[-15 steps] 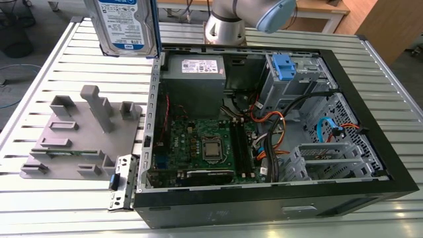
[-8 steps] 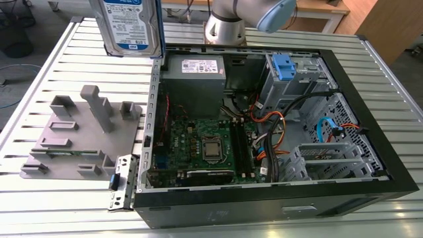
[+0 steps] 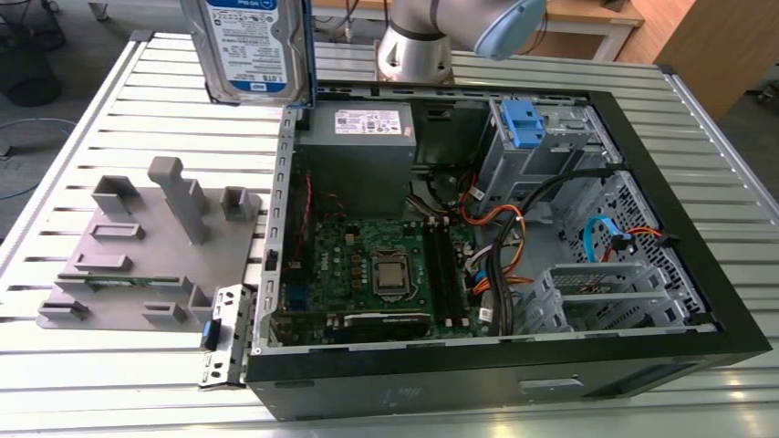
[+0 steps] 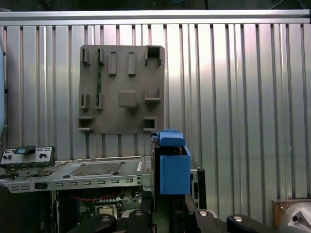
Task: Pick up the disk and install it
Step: 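Pick up the disk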
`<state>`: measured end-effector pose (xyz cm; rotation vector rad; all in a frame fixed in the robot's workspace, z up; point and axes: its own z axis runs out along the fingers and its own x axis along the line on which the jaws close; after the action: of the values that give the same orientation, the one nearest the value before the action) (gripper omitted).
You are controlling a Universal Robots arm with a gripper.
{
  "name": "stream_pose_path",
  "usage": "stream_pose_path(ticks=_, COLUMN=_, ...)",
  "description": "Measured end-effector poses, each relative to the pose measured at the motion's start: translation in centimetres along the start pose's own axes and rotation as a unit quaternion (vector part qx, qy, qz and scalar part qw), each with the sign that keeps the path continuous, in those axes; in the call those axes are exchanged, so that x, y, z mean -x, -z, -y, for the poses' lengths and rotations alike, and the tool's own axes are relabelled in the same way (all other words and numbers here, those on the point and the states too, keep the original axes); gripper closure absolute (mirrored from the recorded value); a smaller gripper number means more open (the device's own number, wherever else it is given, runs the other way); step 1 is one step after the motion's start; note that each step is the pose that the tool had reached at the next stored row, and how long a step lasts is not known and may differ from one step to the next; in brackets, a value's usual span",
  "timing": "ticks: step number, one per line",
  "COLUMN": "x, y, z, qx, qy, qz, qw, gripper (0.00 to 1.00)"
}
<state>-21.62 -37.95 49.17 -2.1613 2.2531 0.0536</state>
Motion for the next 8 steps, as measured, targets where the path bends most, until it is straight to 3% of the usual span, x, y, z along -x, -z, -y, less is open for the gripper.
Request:
stream_pose_path(ticks=3, x=0.02, y=0.01, z=0.41, qx=0.0, qy=0.0, qz=-0.0001, qw=1.0, gripper=0.65)
stream_pose_path(ticks=8, x=0.02, y=0.01, z=0.57, qx=0.0, qy=0.0, qz=0.0, qw=1.0, gripper=0.65)
